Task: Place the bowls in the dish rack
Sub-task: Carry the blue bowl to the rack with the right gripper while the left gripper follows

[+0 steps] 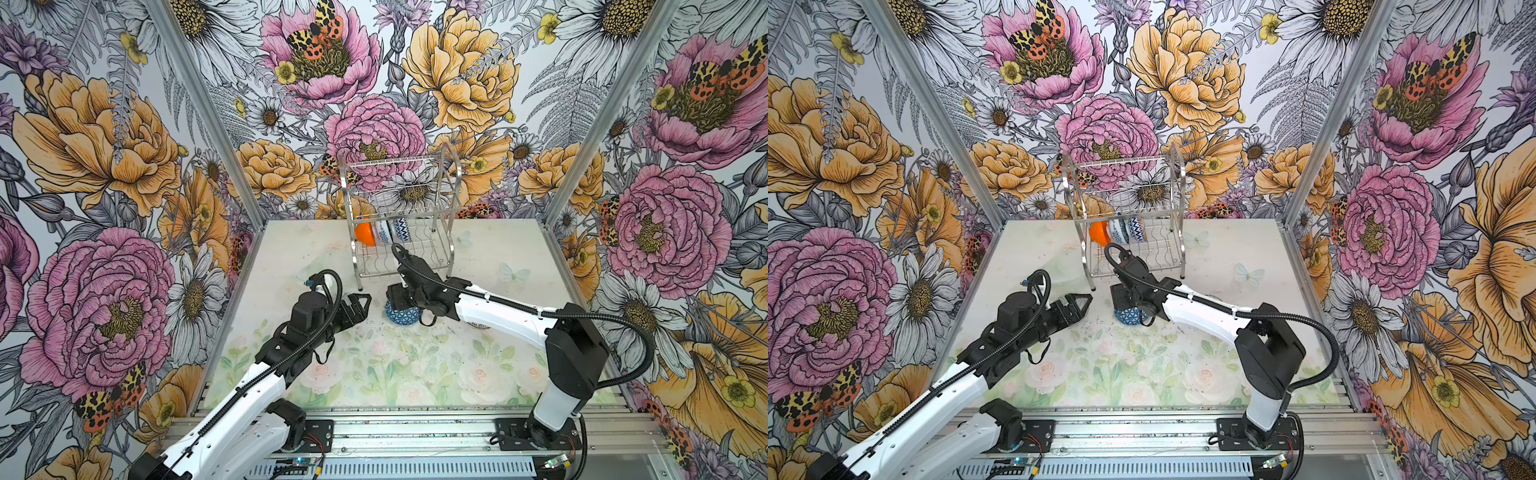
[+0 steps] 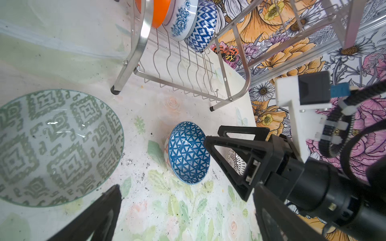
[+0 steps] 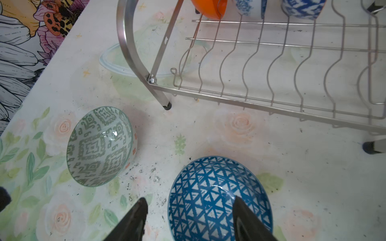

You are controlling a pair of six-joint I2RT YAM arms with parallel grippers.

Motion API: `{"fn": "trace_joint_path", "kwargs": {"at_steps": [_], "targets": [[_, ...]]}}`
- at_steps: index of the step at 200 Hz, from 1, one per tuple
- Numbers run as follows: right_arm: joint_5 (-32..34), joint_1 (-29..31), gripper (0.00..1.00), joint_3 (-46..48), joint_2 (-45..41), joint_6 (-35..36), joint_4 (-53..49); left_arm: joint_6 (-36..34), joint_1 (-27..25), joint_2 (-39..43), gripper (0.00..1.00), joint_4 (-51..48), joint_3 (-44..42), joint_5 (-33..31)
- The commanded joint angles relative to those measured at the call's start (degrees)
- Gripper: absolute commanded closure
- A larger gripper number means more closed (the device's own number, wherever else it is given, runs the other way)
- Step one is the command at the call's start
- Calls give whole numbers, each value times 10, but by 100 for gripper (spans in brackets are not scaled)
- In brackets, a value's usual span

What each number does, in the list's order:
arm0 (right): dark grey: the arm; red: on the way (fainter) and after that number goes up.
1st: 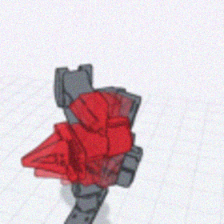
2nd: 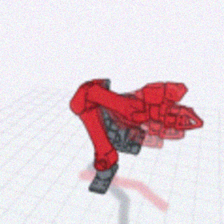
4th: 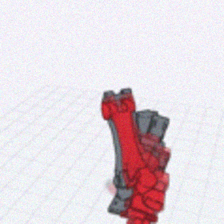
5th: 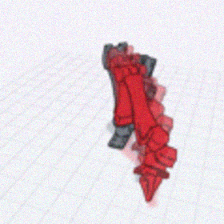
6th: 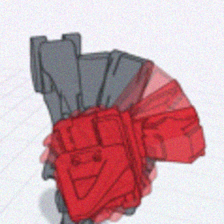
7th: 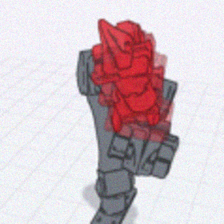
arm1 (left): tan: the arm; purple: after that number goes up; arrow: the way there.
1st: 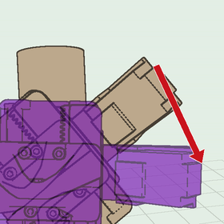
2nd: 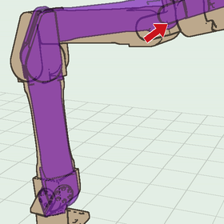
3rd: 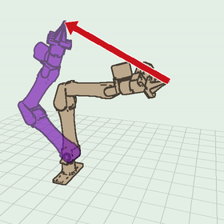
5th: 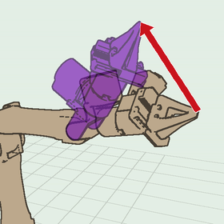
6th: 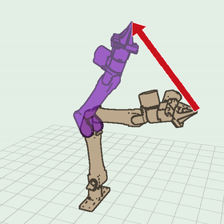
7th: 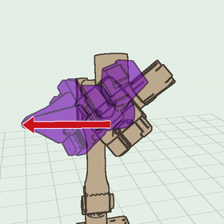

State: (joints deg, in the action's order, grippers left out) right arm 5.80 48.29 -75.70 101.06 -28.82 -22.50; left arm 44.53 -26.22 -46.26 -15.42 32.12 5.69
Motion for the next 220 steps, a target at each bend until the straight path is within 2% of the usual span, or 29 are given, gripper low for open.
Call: {"fn": "trace_joint_path", "kwargs": {"at_steps": [1,74,111,166,220], "targets": [[9,17,34,-30,40,10,-29,8,15,15,1,-4,-8,30],[31,37,40,-62,107,12,-59,4,30,17,1,0,-16,42],[42,37,47,-75,134,14,-61,6,31,12,1,9,-20,48],[48,36,52,-98,157,16,-64,4,33,14,1,8,-24,49],[43,33,67,-100,165,14,-62,4,43,18,1,7,-25,52]]}}
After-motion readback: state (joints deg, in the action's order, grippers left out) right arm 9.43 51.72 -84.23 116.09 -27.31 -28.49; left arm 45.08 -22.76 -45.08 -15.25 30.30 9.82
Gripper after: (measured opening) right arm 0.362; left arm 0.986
